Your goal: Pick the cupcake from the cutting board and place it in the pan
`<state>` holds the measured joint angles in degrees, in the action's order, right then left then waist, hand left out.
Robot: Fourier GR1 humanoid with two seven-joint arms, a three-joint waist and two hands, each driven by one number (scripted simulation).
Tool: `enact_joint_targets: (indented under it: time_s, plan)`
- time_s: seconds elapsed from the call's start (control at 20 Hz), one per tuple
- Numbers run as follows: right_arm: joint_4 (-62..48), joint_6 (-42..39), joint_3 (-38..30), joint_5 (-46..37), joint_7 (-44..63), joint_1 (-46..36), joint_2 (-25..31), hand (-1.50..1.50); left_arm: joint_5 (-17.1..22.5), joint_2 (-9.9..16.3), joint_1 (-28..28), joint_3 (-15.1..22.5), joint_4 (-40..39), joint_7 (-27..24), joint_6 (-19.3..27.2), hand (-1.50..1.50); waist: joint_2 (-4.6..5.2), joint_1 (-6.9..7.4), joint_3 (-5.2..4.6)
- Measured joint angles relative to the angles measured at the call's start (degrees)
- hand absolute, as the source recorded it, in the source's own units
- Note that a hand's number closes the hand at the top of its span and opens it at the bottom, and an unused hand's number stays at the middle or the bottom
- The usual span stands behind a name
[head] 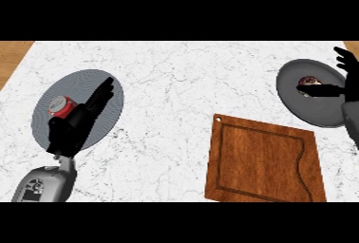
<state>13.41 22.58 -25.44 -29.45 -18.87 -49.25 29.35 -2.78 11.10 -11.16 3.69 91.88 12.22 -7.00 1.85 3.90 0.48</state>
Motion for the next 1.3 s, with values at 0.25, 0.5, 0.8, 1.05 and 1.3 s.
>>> enact_joint_targets:
  time_s: [0.25,0.5,0.8,1.05,1.3]
  plan:
    - [0.37,-5.81,-7.06,7.73,-6.54,0.11,1.12,-1.5,-0.02,0.26,-0.03,-0.7,-0.36,-0.49,0.07,0.0,-0.15,-0.51,-0.04]
    - [-1.22,-15.9,-11.53,12.79,-12.36,3.5,4.34,-1.5,-0.05,-0.23,0.88,-0.48,0.15,-0.11,0.26,0.0,-0.28,-0.9,-0.07]
    - [-1.84,-25.73,-13.7,15.7,-21.24,8.94,6.77,-1.5,-0.34,-0.25,0.56,-0.69,0.27,0.62,0.26,0.0,-0.67,-1.68,-0.13]
    - [-1.81,-29.12,-13.97,16.77,-28.61,13.53,6.74,-1.5,-0.06,0.08,1.37,-1.37,0.82,1.08,-0.29,0.0,-1.01,-2.1,-0.22]
    - [-2.04,-32.39,-13.93,18.03,-33.48,17.63,6.48,-1.5,-0.8,-0.29,2.54,-1.47,0.55,-0.32,-0.36,0.0,-1.25,-2.57,-0.27]
